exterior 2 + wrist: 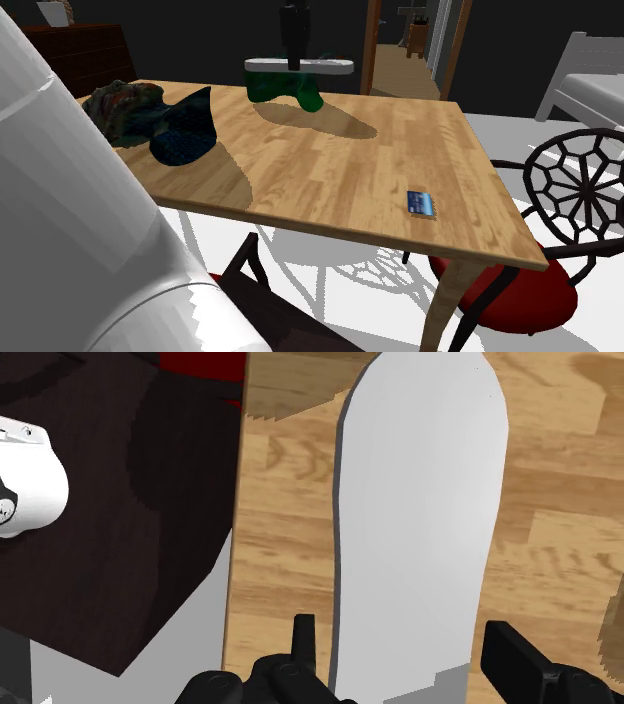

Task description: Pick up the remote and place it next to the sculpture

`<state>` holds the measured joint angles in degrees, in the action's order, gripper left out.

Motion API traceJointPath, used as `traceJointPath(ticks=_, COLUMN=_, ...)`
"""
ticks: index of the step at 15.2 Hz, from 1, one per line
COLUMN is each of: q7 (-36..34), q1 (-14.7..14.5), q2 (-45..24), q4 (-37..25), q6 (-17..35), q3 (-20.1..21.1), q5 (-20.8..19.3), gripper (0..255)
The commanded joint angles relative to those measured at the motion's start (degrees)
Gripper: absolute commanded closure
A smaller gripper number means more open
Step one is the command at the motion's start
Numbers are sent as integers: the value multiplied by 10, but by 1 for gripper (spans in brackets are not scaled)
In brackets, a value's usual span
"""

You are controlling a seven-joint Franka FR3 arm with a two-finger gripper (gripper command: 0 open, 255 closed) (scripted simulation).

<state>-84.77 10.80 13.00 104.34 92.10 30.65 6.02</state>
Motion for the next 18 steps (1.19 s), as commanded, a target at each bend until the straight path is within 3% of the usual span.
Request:
traceJointPath(ticks=1, q7=-37, q1=-10, q2=-17, q4=-15, q6=2, q3=24, q5=-4, gripper=255)
traceJointPath(ticks=7, q7=-141, q1=-43, q2=-73, q4=-71, q6=-3, q3=90, q5=-27, gripper=255)
traceJointPath(ticks=12, q7=-245, q1=-86, q2=-155, q4=-144, q6=-16, q3=147, q5=-79, gripper=255)
traceJointPath(ticks=18, q7=-239, q1=-84, q2=-143, q4=-87, q6=33, q3=143, q5=-70, gripper=255)
